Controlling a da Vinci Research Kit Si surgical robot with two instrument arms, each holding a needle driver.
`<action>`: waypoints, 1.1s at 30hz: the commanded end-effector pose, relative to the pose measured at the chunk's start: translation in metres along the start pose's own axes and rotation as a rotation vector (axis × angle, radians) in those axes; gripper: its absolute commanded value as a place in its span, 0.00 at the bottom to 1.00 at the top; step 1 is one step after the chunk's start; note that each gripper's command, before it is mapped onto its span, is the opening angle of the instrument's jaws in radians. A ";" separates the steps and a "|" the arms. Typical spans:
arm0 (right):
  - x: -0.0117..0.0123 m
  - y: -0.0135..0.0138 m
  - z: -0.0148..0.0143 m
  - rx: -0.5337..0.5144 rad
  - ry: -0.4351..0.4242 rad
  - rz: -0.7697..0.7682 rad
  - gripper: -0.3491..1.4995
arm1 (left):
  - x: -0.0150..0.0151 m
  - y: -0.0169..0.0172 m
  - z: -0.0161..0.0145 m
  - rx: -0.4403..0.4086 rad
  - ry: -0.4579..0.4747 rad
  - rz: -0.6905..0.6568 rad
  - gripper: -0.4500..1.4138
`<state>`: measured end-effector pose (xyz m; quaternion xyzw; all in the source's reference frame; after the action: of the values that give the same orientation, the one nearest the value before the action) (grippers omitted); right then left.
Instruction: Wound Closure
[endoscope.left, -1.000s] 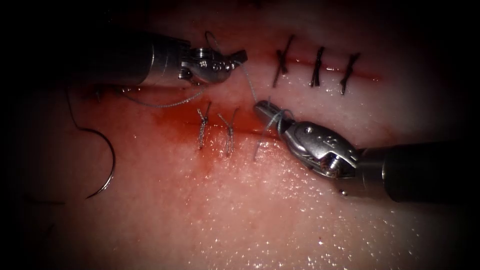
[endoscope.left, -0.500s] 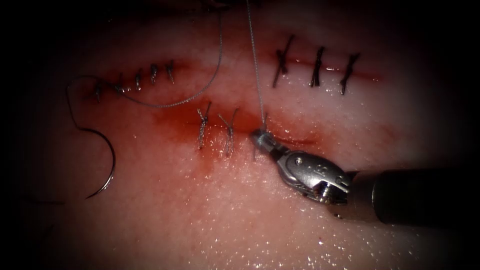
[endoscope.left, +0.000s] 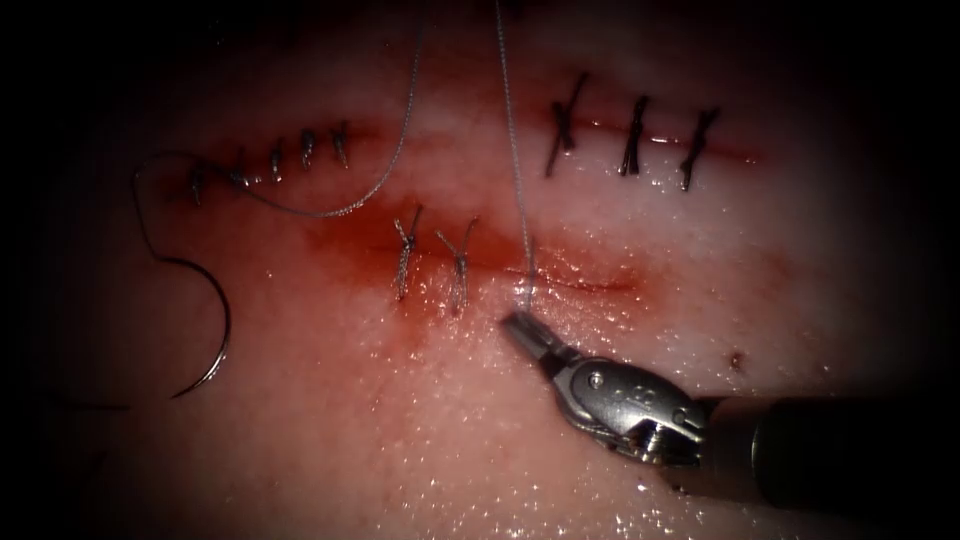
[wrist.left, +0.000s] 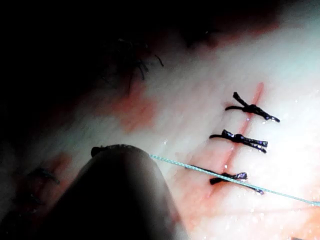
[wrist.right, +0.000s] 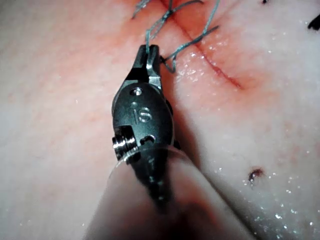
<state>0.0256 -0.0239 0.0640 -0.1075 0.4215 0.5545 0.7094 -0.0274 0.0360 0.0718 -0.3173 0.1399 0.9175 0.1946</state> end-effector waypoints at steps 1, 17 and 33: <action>-0.0011 -0.0008 0.0000 0.002 -0.002 0.001 0.00 | 0.0001 -0.0001 0.0008 0.006 0.000 -0.002 0.00; -0.0016 -0.0014 -0.0002 0.034 0.014 -0.025 0.00 | 0.0014 -0.0061 0.0032 0.162 0.007 -0.059 0.00; -0.0079 -0.0069 -0.0045 0.099 -0.134 -0.095 0.00 | 0.0018 -0.0070 0.0049 0.178 0.017 0.010 0.00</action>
<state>0.0286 -0.0336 0.0643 -0.0568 0.3930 0.5049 0.7664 -0.0276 0.0445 0.0730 -0.3054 0.2244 0.8998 0.2160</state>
